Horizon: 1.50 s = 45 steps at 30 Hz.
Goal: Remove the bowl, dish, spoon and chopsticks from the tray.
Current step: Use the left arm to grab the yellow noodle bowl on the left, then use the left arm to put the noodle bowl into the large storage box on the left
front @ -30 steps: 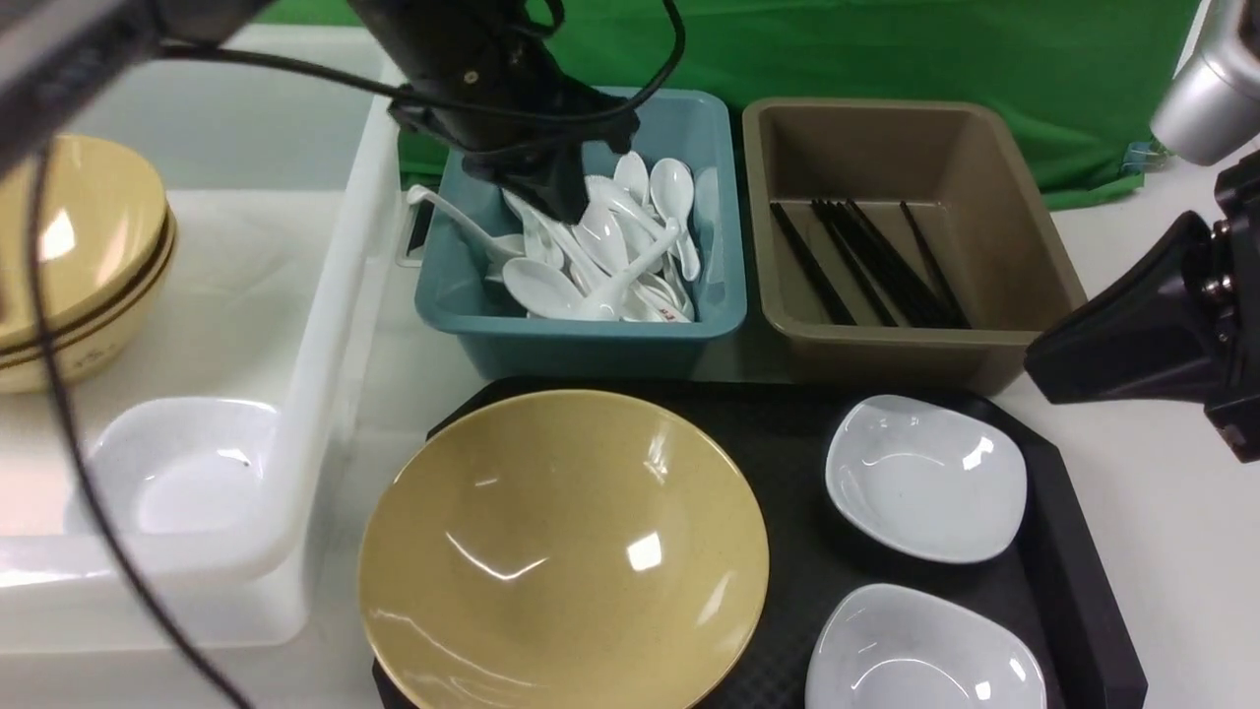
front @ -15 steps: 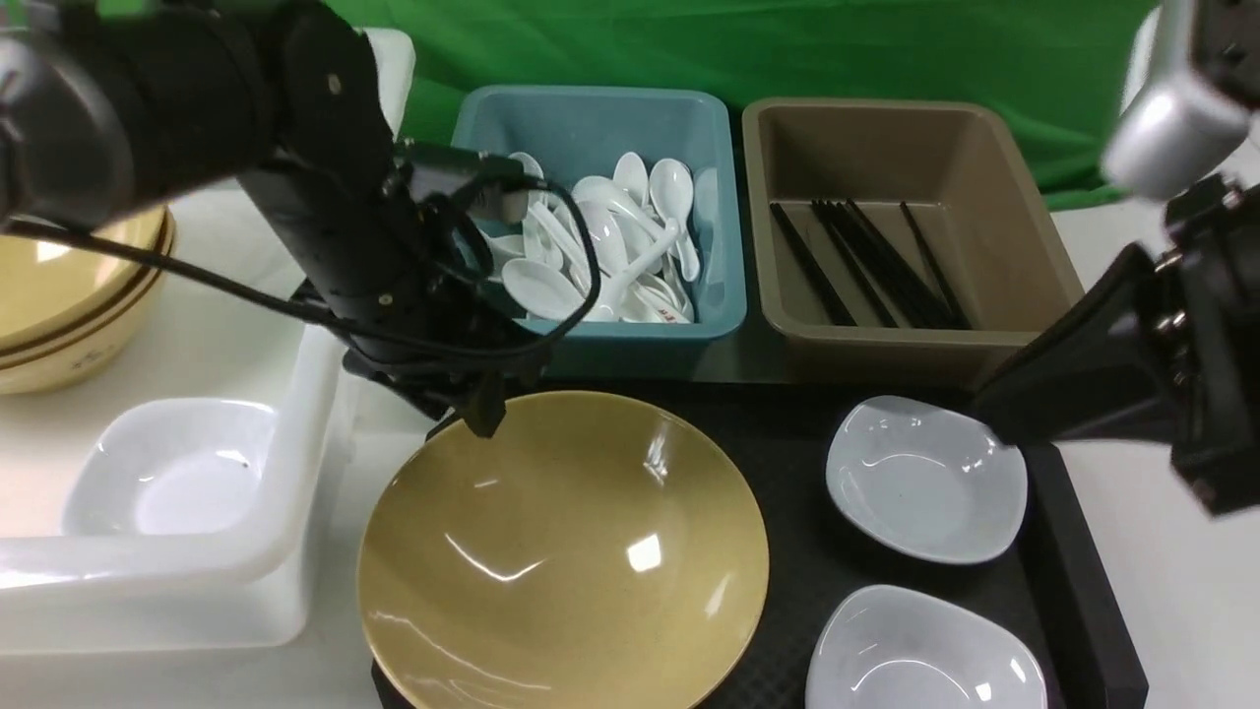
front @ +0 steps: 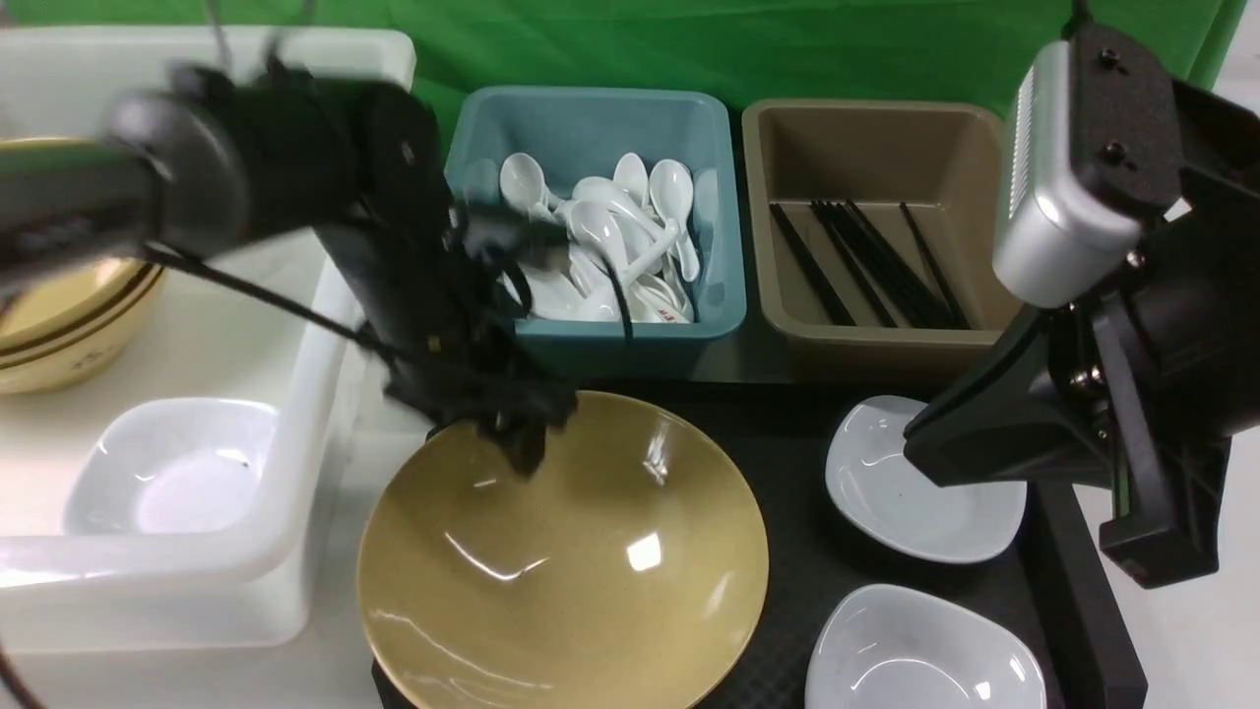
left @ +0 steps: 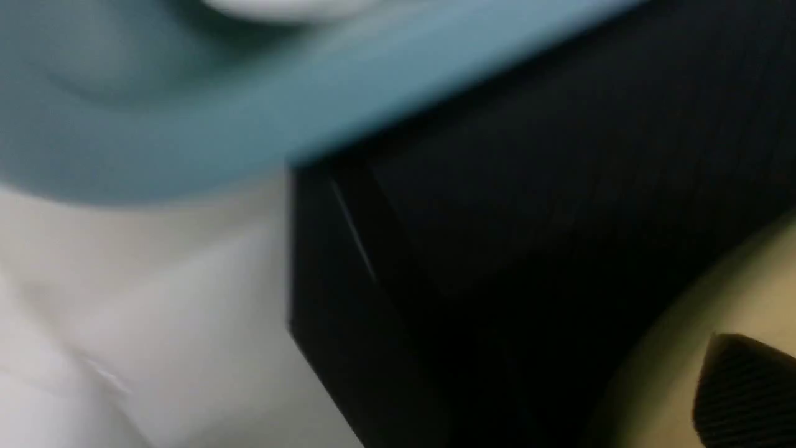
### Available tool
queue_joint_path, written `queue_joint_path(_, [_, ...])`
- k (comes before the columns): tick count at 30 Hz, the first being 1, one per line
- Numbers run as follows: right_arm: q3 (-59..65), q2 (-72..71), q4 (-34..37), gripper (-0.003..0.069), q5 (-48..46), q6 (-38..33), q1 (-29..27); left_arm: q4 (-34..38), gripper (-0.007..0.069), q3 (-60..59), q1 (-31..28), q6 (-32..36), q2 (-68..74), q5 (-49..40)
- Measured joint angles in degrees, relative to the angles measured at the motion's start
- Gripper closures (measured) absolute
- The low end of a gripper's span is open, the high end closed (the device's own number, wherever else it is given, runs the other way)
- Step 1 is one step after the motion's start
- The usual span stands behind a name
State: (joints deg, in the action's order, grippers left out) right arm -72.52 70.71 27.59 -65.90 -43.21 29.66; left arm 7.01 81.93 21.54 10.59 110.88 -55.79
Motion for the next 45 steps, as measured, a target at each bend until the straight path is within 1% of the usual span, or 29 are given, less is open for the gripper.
queue_joint_path(1, [0.00, 0.00, -0.08, 0.0652, 0.00, 0.06, 0.00, 0.40, 0.0323, -0.36, 0.00, 0.57, 0.66, -1.28])
queue_joint_path(2, [0.00, 0.00, -0.16, 0.0652, 0.00, 0.07, 0.00, 0.40, 0.0340, -0.36, 0.00, 0.57, 0.57, -1.47])
queue_joint_path(5, [0.00, 0.00, -0.32, 0.0652, 0.07, 0.19, 0.00, 0.12, 0.0428, -0.31, 0.67, 0.57, -0.48, -3.27])
queue_joint_path(6, [0.00, 0.00, -0.26, 0.0652, 0.20, 0.19, 0.00, 0.25, 0.0477, -0.20, 1.00, 0.63, -1.35, -3.93])
queue_joint_path(7, [0.00, 0.00, -0.26, 0.0652, 0.34, 0.19, 0.00, 1.01, 0.0505, -0.08, 1.08, 1.26, -1.84, -4.54])
queue_joint_path(8, [0.00, 0.00, -0.26, 0.0652, 0.33, 0.19, 0.00, 1.15, 0.0514, -0.03, 1.13, 1.55, -1.94, -4.60])
queue_joint_path(9, [0.00, 0.00, -0.31, 0.0652, 0.54, 0.19, 0.00, 2.92, 0.0544, -0.02, 1.13, 2.85, -2.12, -4.77])
queue_joint_path(13, [0.00, 0.00, -0.31, 0.0652, 0.69, 0.36, 0.00, 6.89, 0.0586, -0.02, 1.19, 3.75, -2.12, -4.95])
queue_joint_path(15, [0.00, 0.00, -0.31, 0.0652, 0.64, 0.48, 0.00, 7.79, 0.0600, -0.02, 1.25, 3.32, -2.45, -4.95])
queue_joint_path(21, [0.00, 0.00, -0.43, 0.0652, 0.45, 0.66, 0.00, 8.51, 0.0618, -0.68, 1.05, 1.95, -6.28, -4.28])
queue_joint_path(26, [0.00, 0.00, -0.50, 0.0652, 0.87, 0.89, 0.00, 10.91, 0.0617, -0.61, -1.63, 1.83, -12.24, -3.80])
queue_joint_path(31, [-1.53, 0.00, -0.50, 0.0652, 2.25, 1.48, 0.00, 15.84, 0.0617, 2.57, -8.85, 1.81, -17.28, -7.76])
queue_joint_path(34, [-6.01, 0.53, -0.50, 0.0652, 2.81, 1.80, 0.58, 18.07, 0.0617, 6.87, -15.22, 1.81, -18.39, -9.70])
queue_joint_path(37, [-12.73, 2.91, -0.44, 0.0652, 3.46, 1.98, 2.05, 20.78, 0.0617, 11.78, -24.40, 1.96, -18.84, -11.58])
queue_joint_path(41, [-24.21, 10.89, -0.50, 0.0652, 5.13, 2.24, 6.38, 27.09, 0.0617, 15.45, -40.09, 2.97, -19.05, -12.71])
queue_joint_path(42, [-24.77, 10.89, -0.50, 0.0652, 5.25, 2.32, 6.63, 27.49, 0.0617, 15.57, -40.94, 2.97, -19.05, -12.71])
queue_joint_path(43, [-28.07, 14.27, -0.57, 0.0652, 5.93, 2.70, 8.16, 30.01, 0.0617, 15.71, -46.66, 2.96, -18.90, -12.26])
queue_joint_path(45, [-33.50, 19.16, -0.62, 0.0652, 7.41, 3.15, 10.74, 31.27, 0.0617, 15.91, -53.99, 2.90, -18.21, -10.88])
